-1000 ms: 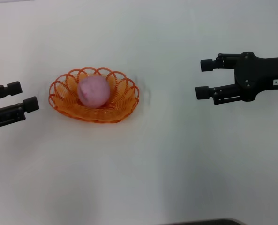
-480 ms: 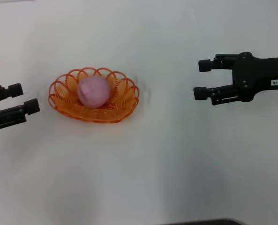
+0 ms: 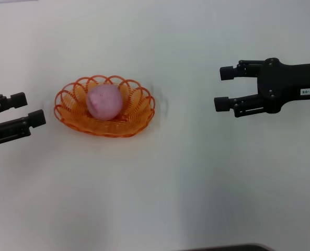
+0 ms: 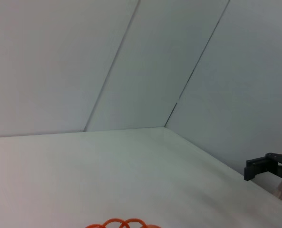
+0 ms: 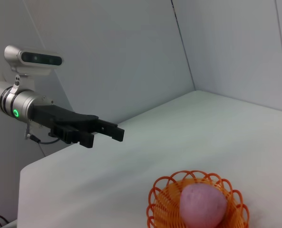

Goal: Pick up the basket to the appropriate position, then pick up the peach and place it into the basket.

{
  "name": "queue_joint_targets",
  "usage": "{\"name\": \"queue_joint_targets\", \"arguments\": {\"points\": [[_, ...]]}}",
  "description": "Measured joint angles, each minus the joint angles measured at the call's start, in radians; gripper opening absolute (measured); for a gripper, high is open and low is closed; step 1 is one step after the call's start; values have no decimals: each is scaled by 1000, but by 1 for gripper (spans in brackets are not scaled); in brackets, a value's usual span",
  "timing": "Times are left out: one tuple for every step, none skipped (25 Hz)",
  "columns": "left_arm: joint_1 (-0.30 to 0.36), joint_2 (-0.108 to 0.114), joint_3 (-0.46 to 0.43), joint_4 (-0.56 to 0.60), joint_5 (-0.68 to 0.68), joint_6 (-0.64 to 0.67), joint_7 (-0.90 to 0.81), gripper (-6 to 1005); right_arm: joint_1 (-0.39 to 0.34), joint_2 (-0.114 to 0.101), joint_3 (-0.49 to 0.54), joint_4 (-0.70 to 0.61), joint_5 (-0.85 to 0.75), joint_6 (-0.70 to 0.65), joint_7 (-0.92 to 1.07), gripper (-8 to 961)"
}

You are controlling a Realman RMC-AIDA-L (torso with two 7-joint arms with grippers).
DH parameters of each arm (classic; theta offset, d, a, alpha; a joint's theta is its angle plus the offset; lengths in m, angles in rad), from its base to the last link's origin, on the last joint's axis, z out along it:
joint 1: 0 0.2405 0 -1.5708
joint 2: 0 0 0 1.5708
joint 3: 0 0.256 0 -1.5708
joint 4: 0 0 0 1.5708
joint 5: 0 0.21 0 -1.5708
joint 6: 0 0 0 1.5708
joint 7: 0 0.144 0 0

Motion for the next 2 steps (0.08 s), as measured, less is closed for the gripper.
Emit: {"name": "queue_joint_targets", "arguments": {"points": [[0, 0, 0, 0, 0, 0, 0, 829, 0, 0, 0, 0, 0, 0, -1, 924], [-1, 0, 0, 0, 0, 0, 0, 829, 0, 0, 0, 0, 0, 1, -1, 924]]}}
